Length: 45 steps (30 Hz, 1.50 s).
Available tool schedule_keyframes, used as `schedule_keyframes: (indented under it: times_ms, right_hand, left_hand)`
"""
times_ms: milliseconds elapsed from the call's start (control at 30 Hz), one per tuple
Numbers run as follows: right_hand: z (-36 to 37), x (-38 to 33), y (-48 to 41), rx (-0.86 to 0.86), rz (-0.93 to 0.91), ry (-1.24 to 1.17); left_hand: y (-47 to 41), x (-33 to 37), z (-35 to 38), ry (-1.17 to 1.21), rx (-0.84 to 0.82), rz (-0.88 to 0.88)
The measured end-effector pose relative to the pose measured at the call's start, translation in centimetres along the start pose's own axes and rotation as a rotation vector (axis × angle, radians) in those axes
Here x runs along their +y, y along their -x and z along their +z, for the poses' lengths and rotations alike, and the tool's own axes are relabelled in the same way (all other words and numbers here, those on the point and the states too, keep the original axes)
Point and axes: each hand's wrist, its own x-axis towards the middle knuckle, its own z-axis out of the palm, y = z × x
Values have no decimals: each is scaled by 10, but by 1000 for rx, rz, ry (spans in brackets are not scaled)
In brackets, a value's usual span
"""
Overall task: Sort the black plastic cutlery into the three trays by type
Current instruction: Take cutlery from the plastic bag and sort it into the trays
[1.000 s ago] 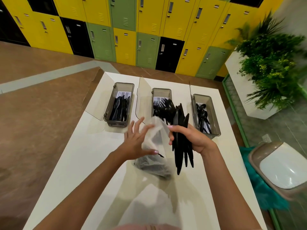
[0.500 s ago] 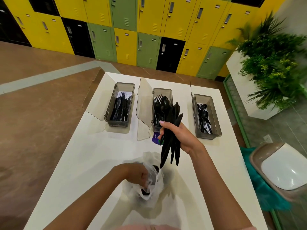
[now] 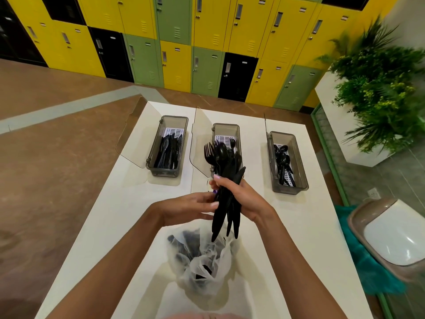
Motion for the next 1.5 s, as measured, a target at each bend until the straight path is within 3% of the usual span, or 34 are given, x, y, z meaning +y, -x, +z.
schedule_keyframes:
  times_ms: [333,467,667,800,967,1133,1300,1500]
  right_hand:
    - [9,-1,5,-175,68,89]
    - [5,-4,3,-244,96,106]
    - [2,-5,1,-273,118,215]
    - [3,0,-5,-320,81,164]
    - [5,3,-8,-247,36,161]
    - [3,4,-9,-52,-65,145]
    - [-3,1,-12,-8,-146,4]
    - [-3,-19,-14,193,-410,147]
  left_hand:
    - [-21,1,13,59,152,-93]
    - [-22,-5,20,115,270,-37]
    - [-21,-12,26,235,307,20]
    - [-20,-17,23,135,312,23]
    - [-21,-16,22,52,339,39]
    - [-21,-9,25,37,425,60]
    - [-21,-9,17,-39,451,45]
    - [-22,-7,16,19,400,47]
